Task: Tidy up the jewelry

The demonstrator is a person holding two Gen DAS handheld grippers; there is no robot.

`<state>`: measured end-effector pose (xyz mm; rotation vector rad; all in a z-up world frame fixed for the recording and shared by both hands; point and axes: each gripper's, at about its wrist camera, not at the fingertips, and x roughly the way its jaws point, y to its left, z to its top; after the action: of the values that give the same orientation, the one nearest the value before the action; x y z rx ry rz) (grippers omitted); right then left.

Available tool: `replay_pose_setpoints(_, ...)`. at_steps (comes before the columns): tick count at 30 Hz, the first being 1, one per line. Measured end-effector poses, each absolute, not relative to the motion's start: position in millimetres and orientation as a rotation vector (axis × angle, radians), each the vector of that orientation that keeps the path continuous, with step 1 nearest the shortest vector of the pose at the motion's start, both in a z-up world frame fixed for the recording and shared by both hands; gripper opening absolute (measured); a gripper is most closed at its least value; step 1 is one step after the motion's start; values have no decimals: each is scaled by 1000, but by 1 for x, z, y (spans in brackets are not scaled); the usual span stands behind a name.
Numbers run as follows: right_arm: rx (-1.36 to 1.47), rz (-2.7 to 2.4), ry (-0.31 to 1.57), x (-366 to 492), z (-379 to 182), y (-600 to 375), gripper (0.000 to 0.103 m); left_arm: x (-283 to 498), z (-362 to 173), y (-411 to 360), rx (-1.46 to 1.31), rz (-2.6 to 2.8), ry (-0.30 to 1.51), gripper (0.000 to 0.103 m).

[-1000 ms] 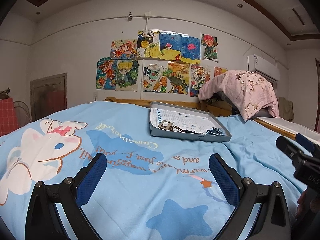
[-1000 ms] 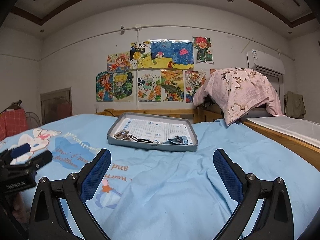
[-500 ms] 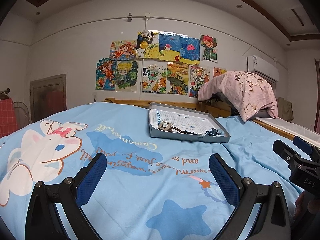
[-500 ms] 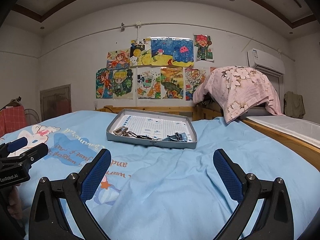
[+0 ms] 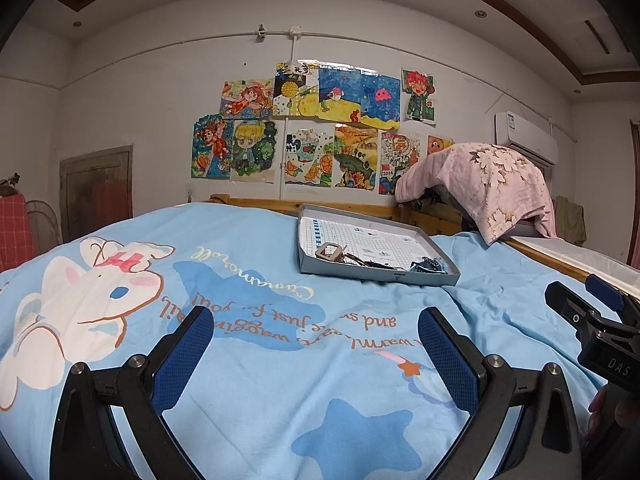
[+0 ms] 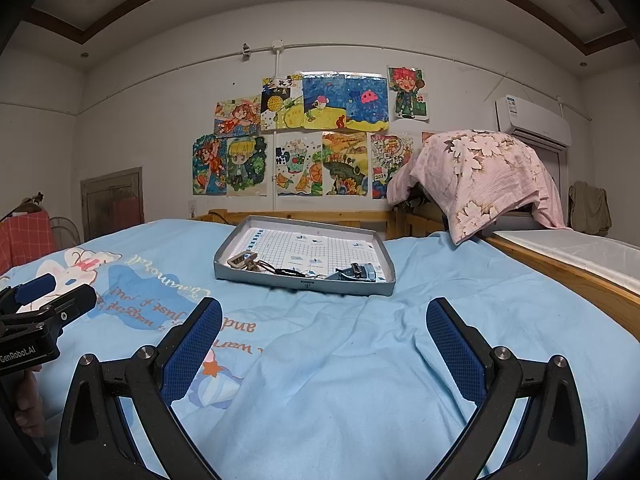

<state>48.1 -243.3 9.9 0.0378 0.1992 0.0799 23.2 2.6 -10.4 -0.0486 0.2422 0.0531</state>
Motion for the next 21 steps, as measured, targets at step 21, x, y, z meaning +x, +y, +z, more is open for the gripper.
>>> replay_pose_setpoints(21,38,79,199,48,10,-243,100,21,-8,0,-58,57,247,103)
